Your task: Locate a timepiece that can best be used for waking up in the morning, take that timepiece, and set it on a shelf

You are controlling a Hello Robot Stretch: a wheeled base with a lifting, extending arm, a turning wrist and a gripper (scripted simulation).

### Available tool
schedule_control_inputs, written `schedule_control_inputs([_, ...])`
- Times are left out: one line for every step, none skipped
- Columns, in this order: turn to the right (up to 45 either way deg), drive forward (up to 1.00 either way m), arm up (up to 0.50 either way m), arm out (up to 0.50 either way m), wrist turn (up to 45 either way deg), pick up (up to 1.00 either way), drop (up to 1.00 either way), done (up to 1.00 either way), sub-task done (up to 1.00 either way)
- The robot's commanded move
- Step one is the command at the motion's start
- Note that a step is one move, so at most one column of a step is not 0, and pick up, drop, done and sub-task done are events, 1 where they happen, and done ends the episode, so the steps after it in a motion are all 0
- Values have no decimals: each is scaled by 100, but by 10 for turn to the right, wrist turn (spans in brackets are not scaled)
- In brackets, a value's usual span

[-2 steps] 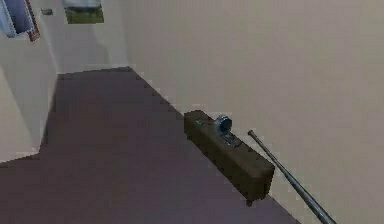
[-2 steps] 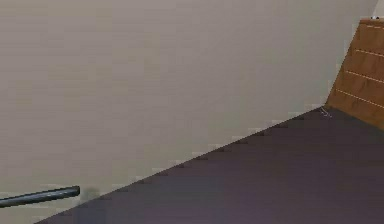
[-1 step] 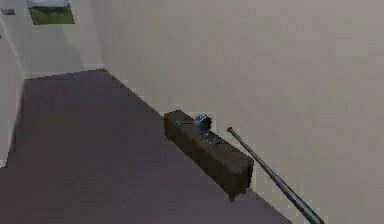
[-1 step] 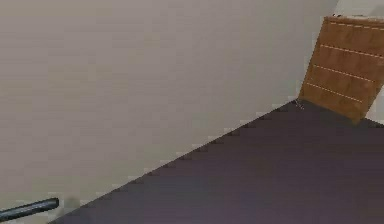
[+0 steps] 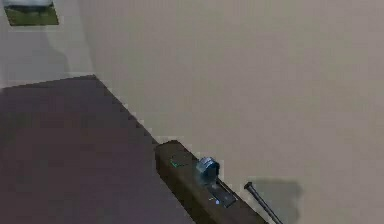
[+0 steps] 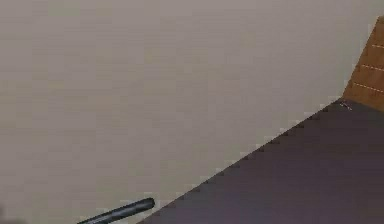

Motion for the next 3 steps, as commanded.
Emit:
schedule_control_inputs([-450,0,0,0,0,0,0,0,0])
schedule_control_inputs([-360,0,0,0,0,0,0,0,0])
schedule_control_inputs([450,0,0,0,0,0,0,0,0])
